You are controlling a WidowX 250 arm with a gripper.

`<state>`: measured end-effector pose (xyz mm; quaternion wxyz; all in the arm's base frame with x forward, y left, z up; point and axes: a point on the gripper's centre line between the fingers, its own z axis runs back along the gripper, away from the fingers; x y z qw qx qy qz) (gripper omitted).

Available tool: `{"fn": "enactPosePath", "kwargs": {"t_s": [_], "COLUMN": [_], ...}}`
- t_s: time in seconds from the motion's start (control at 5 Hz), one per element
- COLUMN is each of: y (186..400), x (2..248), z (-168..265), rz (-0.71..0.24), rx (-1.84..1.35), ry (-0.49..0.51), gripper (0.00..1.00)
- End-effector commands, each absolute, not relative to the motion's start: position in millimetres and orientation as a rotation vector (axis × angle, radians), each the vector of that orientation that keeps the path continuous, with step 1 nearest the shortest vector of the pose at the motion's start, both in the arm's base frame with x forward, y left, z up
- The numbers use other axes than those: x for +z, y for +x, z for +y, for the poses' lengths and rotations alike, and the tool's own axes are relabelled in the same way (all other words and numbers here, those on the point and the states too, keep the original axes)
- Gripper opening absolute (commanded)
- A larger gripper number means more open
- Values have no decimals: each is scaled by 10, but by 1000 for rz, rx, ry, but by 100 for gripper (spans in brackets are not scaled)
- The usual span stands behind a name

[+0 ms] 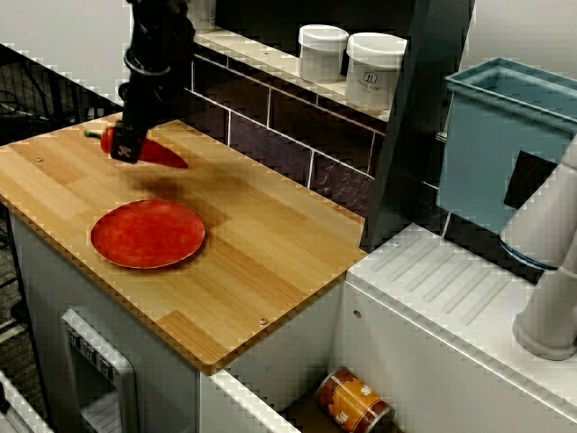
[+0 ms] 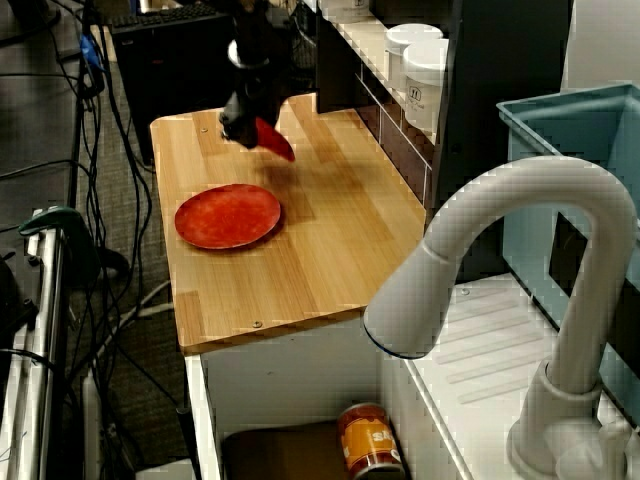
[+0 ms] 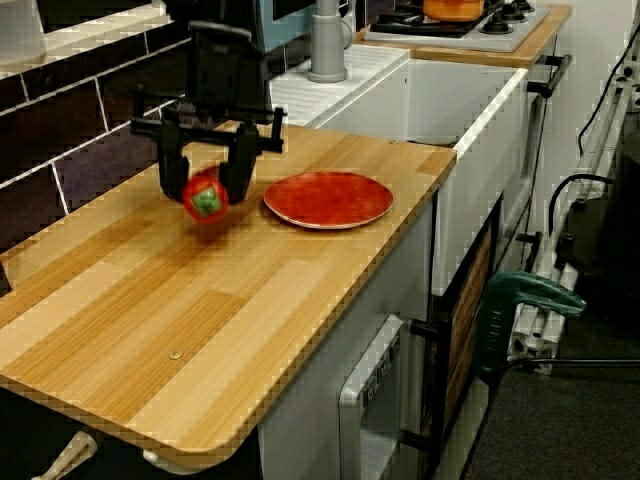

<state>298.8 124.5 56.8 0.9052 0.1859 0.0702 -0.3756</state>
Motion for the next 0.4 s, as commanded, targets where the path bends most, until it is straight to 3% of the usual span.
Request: {"fn": "enactPosePath", "kwargs": {"t_s": [0.0,0.2], "y": [3027,2990], "x": [709,757], "z": [1252,1271], "rz": [99,99], "rx": [-742,-756], "ry": [414,385], "gripper": [0,100]}}
